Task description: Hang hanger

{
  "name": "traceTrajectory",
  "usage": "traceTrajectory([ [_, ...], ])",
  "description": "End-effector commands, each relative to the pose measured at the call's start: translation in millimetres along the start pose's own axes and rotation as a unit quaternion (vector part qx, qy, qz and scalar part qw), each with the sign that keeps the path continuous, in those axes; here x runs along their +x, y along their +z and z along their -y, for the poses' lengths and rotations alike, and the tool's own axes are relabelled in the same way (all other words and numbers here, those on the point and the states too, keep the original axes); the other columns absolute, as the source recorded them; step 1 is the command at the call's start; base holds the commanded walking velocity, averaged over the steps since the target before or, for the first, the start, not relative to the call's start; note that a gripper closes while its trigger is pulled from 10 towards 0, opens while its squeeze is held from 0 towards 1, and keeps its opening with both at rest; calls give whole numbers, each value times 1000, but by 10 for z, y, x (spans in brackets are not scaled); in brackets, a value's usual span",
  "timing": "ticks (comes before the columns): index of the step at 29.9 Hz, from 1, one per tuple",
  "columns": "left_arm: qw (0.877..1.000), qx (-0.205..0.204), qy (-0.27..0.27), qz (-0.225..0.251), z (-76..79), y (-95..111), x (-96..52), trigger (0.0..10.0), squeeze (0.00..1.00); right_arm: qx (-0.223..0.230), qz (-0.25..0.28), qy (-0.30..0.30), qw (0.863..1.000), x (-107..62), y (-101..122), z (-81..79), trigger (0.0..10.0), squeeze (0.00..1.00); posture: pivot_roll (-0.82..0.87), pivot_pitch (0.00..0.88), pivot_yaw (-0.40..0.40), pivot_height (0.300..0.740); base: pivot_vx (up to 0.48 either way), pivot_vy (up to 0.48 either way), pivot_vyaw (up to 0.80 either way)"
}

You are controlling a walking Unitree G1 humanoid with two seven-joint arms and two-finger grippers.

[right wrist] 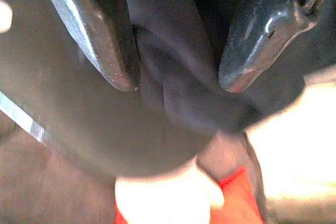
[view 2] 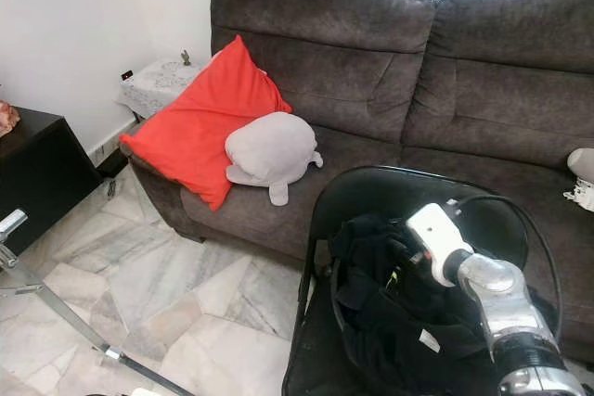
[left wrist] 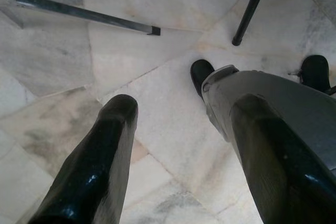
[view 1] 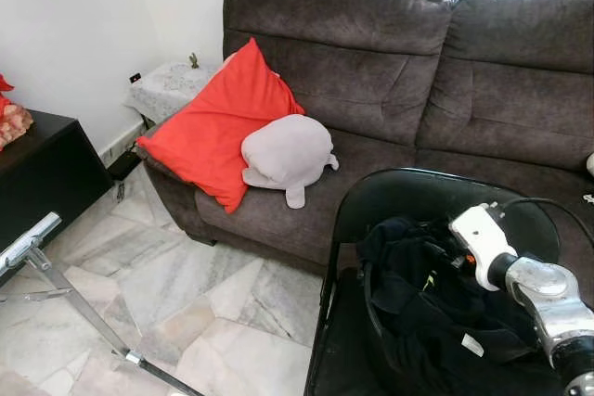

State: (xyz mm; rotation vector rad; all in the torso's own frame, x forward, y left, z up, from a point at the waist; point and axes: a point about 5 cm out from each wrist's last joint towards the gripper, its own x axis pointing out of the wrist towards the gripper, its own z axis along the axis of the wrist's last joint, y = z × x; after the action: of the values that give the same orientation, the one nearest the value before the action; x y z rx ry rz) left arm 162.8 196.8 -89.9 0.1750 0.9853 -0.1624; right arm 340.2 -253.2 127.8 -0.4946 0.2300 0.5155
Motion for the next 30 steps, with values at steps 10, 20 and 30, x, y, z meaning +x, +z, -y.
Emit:
traceTrajectory([
  [10,1000,-3,-1,-17,5,-125,-28,10000,0,158,53,-113,980,-90,226,-165,10000,0,-64,40,60,740,0,0,0],
  [20,1000,-2,-6,-18,21,-124,-25,10000,0,300,29,-136,944,-151,302,-543,10000,0,-72,41,54,740,0,0,0],
  [30,1000,-2,-7,-20,50,-134,-22,10000,0,307,-45,-189,932,-494,331,-628,10000,0,-81,41,44,740,0,0,0],
])
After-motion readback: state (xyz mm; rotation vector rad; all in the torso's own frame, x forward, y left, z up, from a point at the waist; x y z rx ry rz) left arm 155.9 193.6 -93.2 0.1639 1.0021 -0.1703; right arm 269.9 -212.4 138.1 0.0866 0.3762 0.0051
